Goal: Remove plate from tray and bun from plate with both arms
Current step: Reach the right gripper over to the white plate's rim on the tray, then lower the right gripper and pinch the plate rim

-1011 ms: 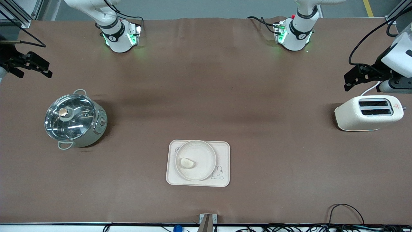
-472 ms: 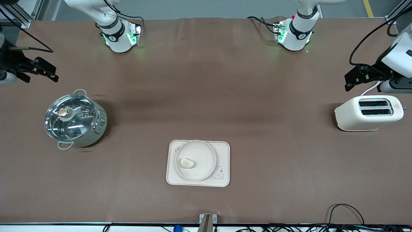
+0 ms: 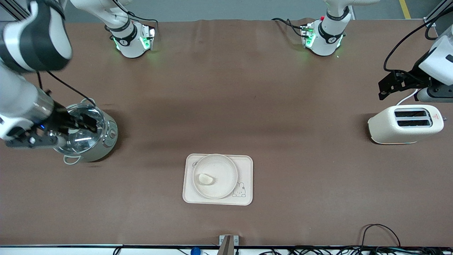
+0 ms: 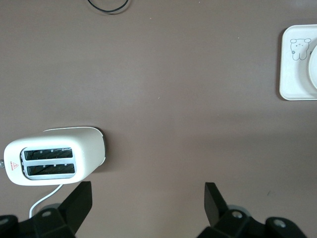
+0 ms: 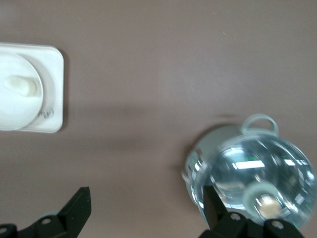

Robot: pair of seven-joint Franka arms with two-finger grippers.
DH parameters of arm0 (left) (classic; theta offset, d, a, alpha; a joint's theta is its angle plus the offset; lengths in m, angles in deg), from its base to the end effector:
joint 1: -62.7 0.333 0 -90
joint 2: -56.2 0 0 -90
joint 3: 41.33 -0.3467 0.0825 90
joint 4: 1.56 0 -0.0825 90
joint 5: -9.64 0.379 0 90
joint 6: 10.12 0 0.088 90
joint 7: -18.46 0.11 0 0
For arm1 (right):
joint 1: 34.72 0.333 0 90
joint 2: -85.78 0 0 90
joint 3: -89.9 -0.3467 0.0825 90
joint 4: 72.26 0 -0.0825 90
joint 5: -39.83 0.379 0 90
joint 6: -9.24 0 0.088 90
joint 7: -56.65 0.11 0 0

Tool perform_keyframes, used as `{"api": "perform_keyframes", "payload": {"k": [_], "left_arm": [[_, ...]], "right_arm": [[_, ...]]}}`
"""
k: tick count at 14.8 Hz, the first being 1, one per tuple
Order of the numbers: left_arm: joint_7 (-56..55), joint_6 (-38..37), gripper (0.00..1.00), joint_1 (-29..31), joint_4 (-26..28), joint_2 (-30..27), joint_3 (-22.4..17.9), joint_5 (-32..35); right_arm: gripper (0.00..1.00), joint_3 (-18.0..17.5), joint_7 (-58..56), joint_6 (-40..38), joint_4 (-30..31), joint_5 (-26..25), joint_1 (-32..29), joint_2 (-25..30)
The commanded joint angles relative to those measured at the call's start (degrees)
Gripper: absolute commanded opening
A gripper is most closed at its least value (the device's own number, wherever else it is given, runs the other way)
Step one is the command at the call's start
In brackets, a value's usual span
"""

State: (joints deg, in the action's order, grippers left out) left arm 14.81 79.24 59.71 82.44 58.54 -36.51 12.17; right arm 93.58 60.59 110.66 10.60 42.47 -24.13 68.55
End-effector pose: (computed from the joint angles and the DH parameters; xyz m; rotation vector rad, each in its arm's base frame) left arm 0.5588 -0.0705 0.6775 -3.1032 0.1099 -0.0880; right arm 0.6535 0.0894 0.5470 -3.1122 -0.0721 -0.0331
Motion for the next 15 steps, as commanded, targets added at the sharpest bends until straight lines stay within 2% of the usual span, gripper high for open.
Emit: {"api": "perform_keyframes", "payload": {"k": [1,5,6,8,11,13,15], "left_arm": [[-0.3,-1.2,1.0,0.08,-1.2,0.38,0.27,0.63],[0.05,-1.2,1.0,0.08,-1.2,0.38,0.27,0.72],[0.22,-1.2,1.0,0.0,-1.11,0.38,0.27,0.81],[0.05,-1.2,1.0,-0.09,-1.11,0.47,0.27,0.98],[-0.39,-1.2,1.0,-0.09,-1.03,0.47,0.27,0.72],[0.31,-1.2,1.0,0.0,-1.03,0.47,0.27,0.98],[0.31,-1.2,1.0,0.08,-1.03,0.47,0.27,0.98]], "right_arm": [[1.0,-1.74,1.86,2.54,-3.15,3.41,1.35,-5.34],[1.0,-2.62,1.69,11.84,-3.15,10.62,2.32,-14.03],[1.0,-2.71,1.86,14.04,-3.15,10.72,3.37,-16.58],[0.83,-2.71,2.65,19.48,-3.15,10.72,6.62,-20.19],[0.76,-2.79,3.09,25.12,-3.33,11.25,8.04,-25.47],[0.62,-2.79,2.83,28.9,-5.59,14.83,9.18,-29.77],[0.59,-2.79,2.74,28.91,-8.68,20.36,9.27,-33.38]]}}
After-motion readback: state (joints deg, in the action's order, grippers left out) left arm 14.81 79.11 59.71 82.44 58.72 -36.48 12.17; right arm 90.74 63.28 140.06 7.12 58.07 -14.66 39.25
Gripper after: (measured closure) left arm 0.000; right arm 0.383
